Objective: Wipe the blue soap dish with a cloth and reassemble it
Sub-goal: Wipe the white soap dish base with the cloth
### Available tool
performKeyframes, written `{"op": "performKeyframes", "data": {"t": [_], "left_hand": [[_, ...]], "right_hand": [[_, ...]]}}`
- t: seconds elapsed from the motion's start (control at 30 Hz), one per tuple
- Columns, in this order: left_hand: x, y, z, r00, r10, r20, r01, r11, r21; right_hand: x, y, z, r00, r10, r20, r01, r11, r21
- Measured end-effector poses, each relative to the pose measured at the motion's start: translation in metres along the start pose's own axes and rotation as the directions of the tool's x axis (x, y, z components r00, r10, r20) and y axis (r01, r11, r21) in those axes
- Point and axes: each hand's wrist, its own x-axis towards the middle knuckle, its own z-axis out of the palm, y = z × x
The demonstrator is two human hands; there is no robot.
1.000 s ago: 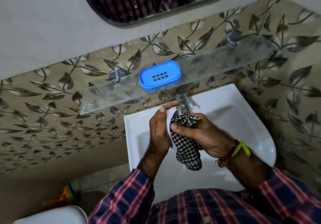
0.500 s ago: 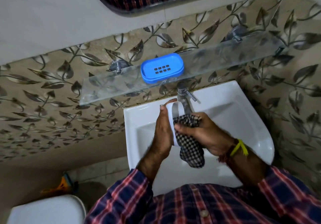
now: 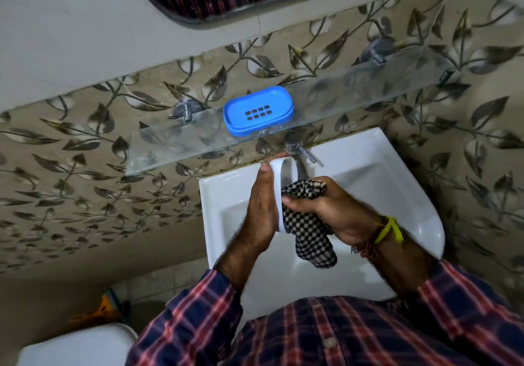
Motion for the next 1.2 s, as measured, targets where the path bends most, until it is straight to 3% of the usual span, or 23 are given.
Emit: {"op": "performKeyframes", "data": {"t": [0.13, 0.23, 0.27, 0.33, 0.4, 0.47, 0.53, 0.67, 0.77, 0.9, 1.2], "left_hand": [[0.004, 0.013, -0.002, 0.995, -0.055, -0.087, 0.05, 0.997, -0.05], [0.007, 0.014, -0.003, 0.978, -0.202, -0.058, 0.193, 0.972, -0.134], [0.006, 0.014, -0.004, 0.98, -0.199, -0.033, 0.192, 0.97, -0.148], [-0.001, 0.013, -0.01, 0.999, -0.04, -0.019, 0.038, 0.996, -0.085], [-0.012, 0.0, -0.014, 0.968, 0.247, 0.032, -0.25, 0.959, 0.137], [-0.018, -0.023, -0.017, 0.872, 0.461, 0.166, -0.489, 0.802, 0.342], [-0.018, -0.031, -0.011, 0.847, 0.513, 0.139, -0.528, 0.783, 0.33], [-0.009, -0.028, -0.001, 0.871, 0.492, 0.003, -0.483, 0.855, 0.187], [-0.014, -0.03, -0.003, 0.893, 0.449, 0.0, -0.442, 0.878, 0.182], [-0.016, -0.014, 0.0, 0.964, 0.263, -0.048, -0.262, 0.964, 0.036], [-0.011, 0.017, -0.004, 0.984, -0.134, -0.117, 0.133, 0.991, -0.016]], "right_hand": [[-0.01, 0.011, 0.008, 0.988, -0.113, 0.106, 0.13, 0.978, -0.164], [-0.009, 0.011, 0.015, 0.964, -0.265, -0.013, 0.236, 0.878, -0.417], [-0.007, 0.01, 0.016, 0.957, -0.282, -0.064, 0.231, 0.878, -0.419], [-0.003, 0.003, 0.014, 0.966, -0.197, -0.169, 0.166, 0.97, -0.179], [-0.002, -0.006, 0.008, 0.987, -0.03, -0.156, 0.05, 0.991, 0.124], [-0.004, -0.011, 0.008, 0.994, 0.062, -0.09, -0.037, 0.965, 0.259], [-0.003, -0.011, 0.012, 0.995, 0.081, -0.053, -0.06, 0.948, 0.314], [-0.004, -0.006, 0.016, 0.998, 0.004, -0.063, 0.01, 0.976, 0.217], [-0.007, -0.003, 0.01, 0.998, -0.055, -0.006, 0.055, 0.991, 0.125], [-0.003, -0.009, 0.008, 0.997, -0.069, 0.036, 0.065, 0.992, 0.11], [-0.007, 0.005, 0.007, 0.962, -0.206, 0.178, 0.241, 0.95, -0.2]]}}
